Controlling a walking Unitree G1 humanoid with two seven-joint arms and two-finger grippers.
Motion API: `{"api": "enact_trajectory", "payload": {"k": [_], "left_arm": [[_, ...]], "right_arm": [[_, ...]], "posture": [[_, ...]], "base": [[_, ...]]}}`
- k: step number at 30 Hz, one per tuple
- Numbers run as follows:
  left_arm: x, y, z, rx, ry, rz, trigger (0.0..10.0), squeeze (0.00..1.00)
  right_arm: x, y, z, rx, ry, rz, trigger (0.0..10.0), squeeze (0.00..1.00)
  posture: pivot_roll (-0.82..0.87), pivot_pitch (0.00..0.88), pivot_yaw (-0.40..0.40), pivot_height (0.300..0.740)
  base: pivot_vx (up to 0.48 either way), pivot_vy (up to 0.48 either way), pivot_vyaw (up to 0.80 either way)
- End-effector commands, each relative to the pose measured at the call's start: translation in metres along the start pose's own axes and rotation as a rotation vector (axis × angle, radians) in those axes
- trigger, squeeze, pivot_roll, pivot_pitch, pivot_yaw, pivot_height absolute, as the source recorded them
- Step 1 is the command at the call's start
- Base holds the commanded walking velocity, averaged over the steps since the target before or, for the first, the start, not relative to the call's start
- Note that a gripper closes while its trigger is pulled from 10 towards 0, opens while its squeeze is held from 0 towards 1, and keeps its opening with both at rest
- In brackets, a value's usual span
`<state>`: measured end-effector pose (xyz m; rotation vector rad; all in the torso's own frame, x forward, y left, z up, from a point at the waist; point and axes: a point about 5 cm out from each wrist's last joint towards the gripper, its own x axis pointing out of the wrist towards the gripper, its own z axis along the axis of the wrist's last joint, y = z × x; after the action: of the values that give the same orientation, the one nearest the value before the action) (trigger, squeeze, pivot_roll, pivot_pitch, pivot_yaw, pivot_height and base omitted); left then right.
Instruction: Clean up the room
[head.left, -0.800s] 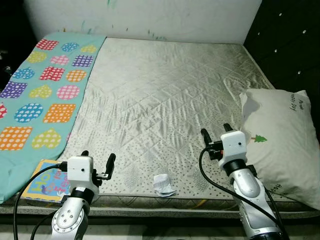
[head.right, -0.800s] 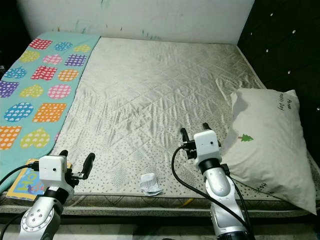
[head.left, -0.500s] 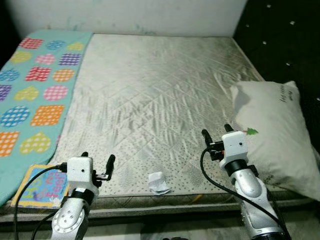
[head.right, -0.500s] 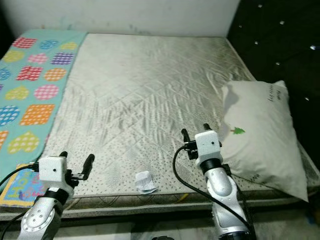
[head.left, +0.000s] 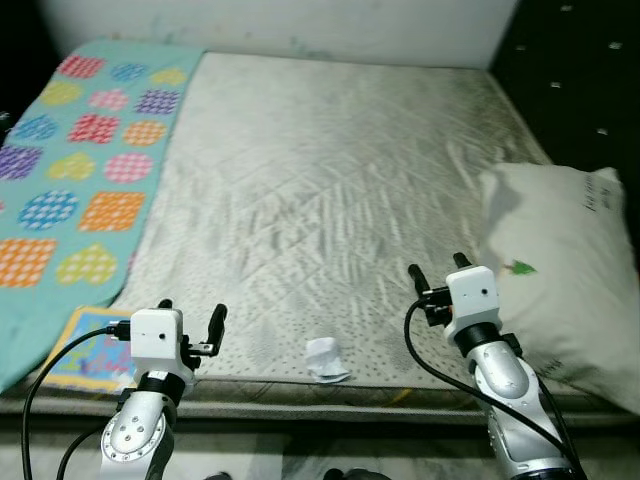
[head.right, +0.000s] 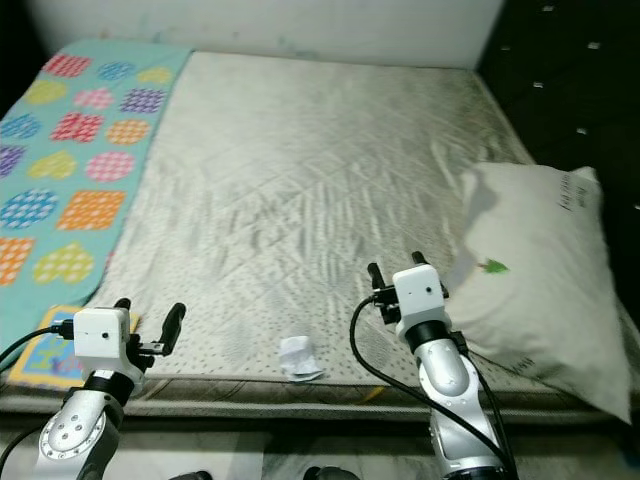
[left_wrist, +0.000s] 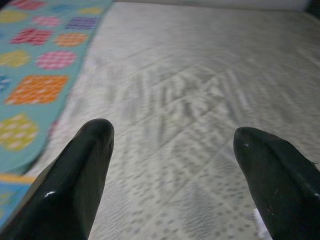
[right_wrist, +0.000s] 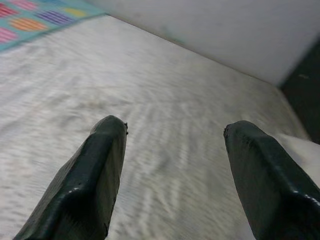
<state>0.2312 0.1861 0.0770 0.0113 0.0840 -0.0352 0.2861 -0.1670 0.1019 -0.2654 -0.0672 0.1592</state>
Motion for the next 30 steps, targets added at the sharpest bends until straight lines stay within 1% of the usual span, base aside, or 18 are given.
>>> {"api": "enact_trajectory", "payload": {"k": [1, 3, 5, 6, 7, 8, 11, 14, 16, 19, 21, 23, 24, 27, 30], "left_arm": [[-0.002, 0.003, 0.0, 0.002, 0.009, 0.012, 10.0, 0.0], [-0.002, 0.004, 0.0, 0.006, 0.016, 0.015, 10.0, 0.0], [-0.004, 0.006, 0.004, 0.032, 0.012, -0.025, 10.0, 0.0], [-0.004, 0.006, 0.004, 0.032, 0.012, -0.025, 10.0, 0.0], [-0.006, 0.005, 0.008, 0.081, 0.002, -0.096, 10.0, 0.0], [-0.006, 0.005, 0.009, 0.1, -0.003, -0.116, 10.0, 0.0], [-0.007, 0.004, 0.011, 0.117, -0.004, -0.14, 10.0, 0.0], [-0.006, 0.004, 0.013, 0.115, -0.005, -0.127, 10.0, 0.0], [-0.006, 0.003, 0.013, 0.093, -0.003, -0.11, 10.0, 0.0], [-0.011, -0.005, 0.01, 0.075, -0.013, -0.085, 10.0, 0.0], [-0.02, -0.007, 0.004, 0.061, 0.005, -0.043, 10.0, 0.0], [-0.024, -0.007, 0.002, 0.065, 0.006, -0.022, 10.0, 0.0], [-0.025, -0.004, 0.003, 0.06, 0.002, 0.003, 10.0, 0.0], [-0.024, -0.001, 0.004, 0.051, 0.004, 0.019, 10.0, 0.0], [-0.024, -0.001, 0.005, 0.049, 0.005, 0.015, 10.0, 0.0]], "right_arm": [[0.001, -0.001, 0.005, -0.007, -0.017, 0.003, 10.0, 0.0], [0.002, -0.002, 0.005, 0.002, -0.018, 0.002, 10.0, 0.0], [0.003, -0.003, 0.006, 0.011, -0.019, 0.006, 10.0, 0.0], [0.003, -0.003, 0.006, 0.011, -0.019, 0.006, 10.0, 0.0], [0.004, -0.003, 0.005, 0.011, -0.017, 0.01, 10.0, 0.0], [0.004, -0.003, 0.005, 0.01, -0.016, 0.01, 10.0, 0.0], [0.005, -0.003, 0.004, 0.01, -0.012, 0.01, 10.0, 0.0], [0.003, -0.004, 0.004, 0.009, -0.009, 0.006, 10.0, 0.0], [0.002, -0.005, 0.003, 0.009, -0.007, 0.002, 10.0, 0.0], [-0.001, -0.006, 0.002, 0.011, -0.004, -0.002, 10.0, 0.0], [-0.001, -0.005, 0.002, 0.008, -0.001, 0.004, 10.0, 0.0], [-0.002, -0.005, 0.002, 0.007, 0.001, 0.01, 10.0, 0.0], [-0.001, -0.004, 0.001, 0.011, 0.008, 0.018, 10.0, 0.0], [-0.001, -0.004, 0.0, 0.019, 0.013, 0.026, 10.0, 0.0], [-0.001, -0.003, 0.0, 0.029, 0.022, 0.03, 10.0, 0.0]], "posture": [[-0.02, 0.177, -0.064, 0.74], [-0.02, 0.177, -0.072, 0.74], [-0.01, 0.178, -0.079, 0.74], [-0.01, 0.178, -0.079, 0.74], [-0.01, 0.178, -0.085, 0.74], [-0.01, 0.178, -0.085, 0.74], [-0.01, 0.172, -0.088, 0.74], [-0.01, 0.168, -0.083, 0.74], [-0.02, 0.166, -0.081, 0.74], [-0.02, 0.165, -0.083, 0.74], [-0.02, 0.168, -0.083, 0.74], [-0.02, 0.17, -0.084, 0.74], [-0.02, 0.17, -0.084, 0.74], [-0.02, 0.17, -0.084, 0.74], [0.0, 0.19, -0.087, 0.74]], "base": [[0.0, 0.0, 0.8], [0.0, 0.0, 0.0], [0.0, 0.0, 0.0], [0.0, 0.0, 0.0], [0.0, 0.0, 0.0], [0.0, 0.0, 0.0], [0.0, 0.0, 0.0], [0.0, 0.0, 0.0], [0.0, 0.0, 0.0], [0.0, 0.0, 0.0], [0.0, 0.0, 0.0], [0.0, 0.0, 0.0], [0.0, 0.0, 0.0], [0.0, 0.0, 0.0], [0.0, 0.0, 0.0]]}}
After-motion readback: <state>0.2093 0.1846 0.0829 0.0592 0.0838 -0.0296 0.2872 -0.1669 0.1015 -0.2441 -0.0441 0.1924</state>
